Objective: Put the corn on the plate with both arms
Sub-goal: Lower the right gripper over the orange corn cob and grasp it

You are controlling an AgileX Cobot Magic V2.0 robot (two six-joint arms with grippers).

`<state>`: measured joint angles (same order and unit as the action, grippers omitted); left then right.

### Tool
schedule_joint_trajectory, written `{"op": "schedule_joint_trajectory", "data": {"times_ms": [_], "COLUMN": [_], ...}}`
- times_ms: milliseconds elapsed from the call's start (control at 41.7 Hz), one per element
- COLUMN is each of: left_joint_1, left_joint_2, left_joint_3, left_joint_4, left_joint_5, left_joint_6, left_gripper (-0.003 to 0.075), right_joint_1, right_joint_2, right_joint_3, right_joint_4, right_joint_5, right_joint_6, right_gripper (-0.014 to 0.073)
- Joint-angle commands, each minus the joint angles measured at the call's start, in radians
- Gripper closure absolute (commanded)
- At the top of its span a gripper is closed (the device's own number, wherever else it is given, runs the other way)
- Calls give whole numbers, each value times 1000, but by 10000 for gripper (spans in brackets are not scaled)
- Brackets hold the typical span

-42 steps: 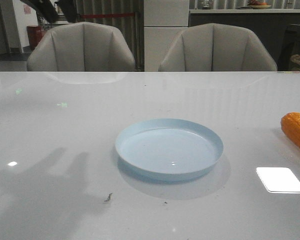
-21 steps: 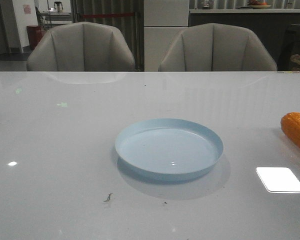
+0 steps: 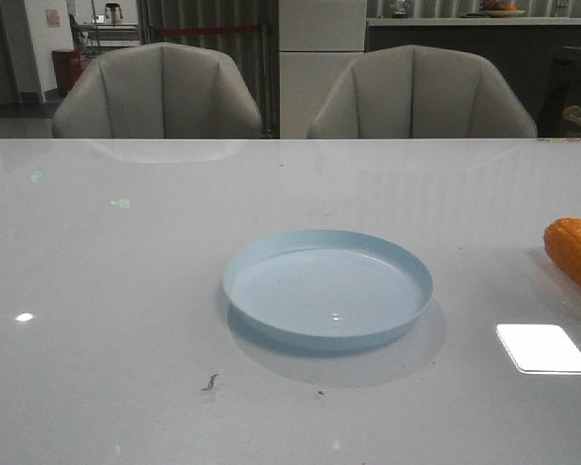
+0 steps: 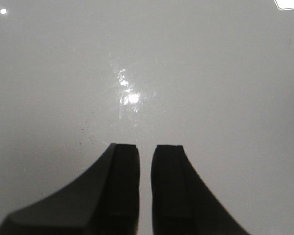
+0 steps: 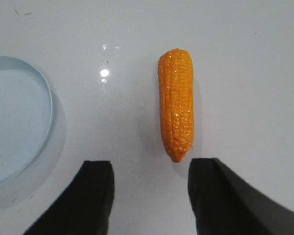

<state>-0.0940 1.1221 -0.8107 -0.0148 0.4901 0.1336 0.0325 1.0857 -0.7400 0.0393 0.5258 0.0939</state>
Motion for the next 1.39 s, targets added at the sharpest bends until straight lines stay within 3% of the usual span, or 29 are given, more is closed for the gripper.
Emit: {"op": "schedule_joint_trajectory", "data": {"times_ms": [0, 168, 360, 647, 959, 1247, 1367], "left_joint_1": [2, 2, 2, 2, 2, 2, 2], "left_joint_2": [-23, -23, -23, -23, -23, -23, -23], "left_joint_3": [-27, -27, -27, -27, -27, -27, -27], "left_joint_4": [-6, -6, -6, -6, 0, 0, 0], "left_joint_5": [-38, -35, -32, 20, 50, 50, 52], "left_joint_6": [-8, -8, -8, -8, -8, -8, -8], "left_gripper": [544, 544, 544, 544, 544, 544, 544], "right_joint_1": [-4, -9, -9, -12, -46, -55, -55], "right_joint_2": [90, 271, 432, 610, 669, 697, 724], "right_joint_3": [-90, -198, -281, -320, -320, -320, -320], "right_joint_4": [-49, -108, -124, -130, -131, -147, -147], "right_joint_5": [-48, -71, -121, -150, -192, -208, -214], "right_joint_6": [-6, 10, 12, 12, 12, 12, 12], "right_gripper": [134, 123, 18, 16, 27, 285, 296]}}
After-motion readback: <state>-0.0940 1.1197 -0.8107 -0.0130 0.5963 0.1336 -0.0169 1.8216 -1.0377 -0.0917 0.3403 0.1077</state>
